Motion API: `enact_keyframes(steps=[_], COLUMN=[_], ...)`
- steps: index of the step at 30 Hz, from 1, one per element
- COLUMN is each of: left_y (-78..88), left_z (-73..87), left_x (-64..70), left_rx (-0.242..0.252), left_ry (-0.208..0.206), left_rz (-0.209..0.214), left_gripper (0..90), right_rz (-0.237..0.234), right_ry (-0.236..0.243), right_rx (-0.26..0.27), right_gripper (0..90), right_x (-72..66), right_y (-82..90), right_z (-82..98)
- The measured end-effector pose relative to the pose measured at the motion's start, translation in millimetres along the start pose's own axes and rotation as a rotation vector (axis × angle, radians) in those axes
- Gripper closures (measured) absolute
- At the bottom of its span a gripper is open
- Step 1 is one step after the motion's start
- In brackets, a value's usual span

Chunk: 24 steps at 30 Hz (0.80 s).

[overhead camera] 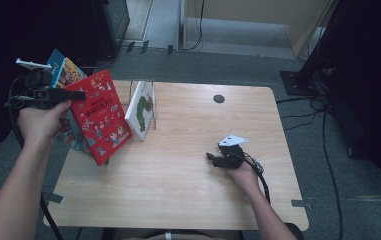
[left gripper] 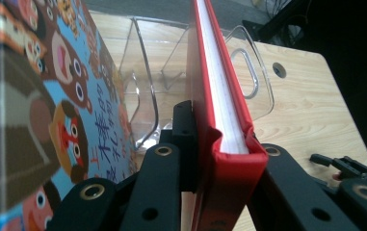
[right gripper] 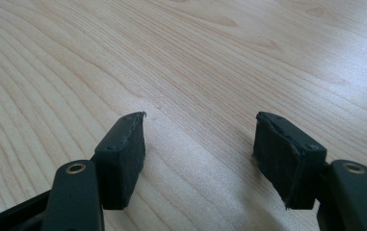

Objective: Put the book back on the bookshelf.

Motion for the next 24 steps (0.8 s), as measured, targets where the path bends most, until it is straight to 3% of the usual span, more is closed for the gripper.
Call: enact_keyframes(steps=[13,21,24], left_y=[-13.9,-24.6,-28.7], left_z=[-23.7,-32.6,-33.3], left_x=[-0.3,0.6,0.8], left_rx=[0.011,0.039,0.033], left_ry=[0.015,0.031,0.026], left_rz=[-0.049,-0.031,-0.044], left_gripper=[80.1,80.1,80.1], right_rz=[-0.003,-0.002,-0.002], right_ry=[0.001,0.001,0.001], right_rx=[0.001,0.002,0.003], right_gripper=[35.1,35.1,35.1], right_x=[0.1,0.1,0.1], right_y=[0.8,0.8,0.8], right_z=[0.7,0.8,0.8])
Point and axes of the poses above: each handheld gripper's, and its own axes: y roughly backward along the jaws, z roughly out of its underside, x roughly to its right, the point moved 5 cm from there along -y, roughly forward along the jaws, and after that the axes turned 12 degrees about y, right-handed, at the moved point
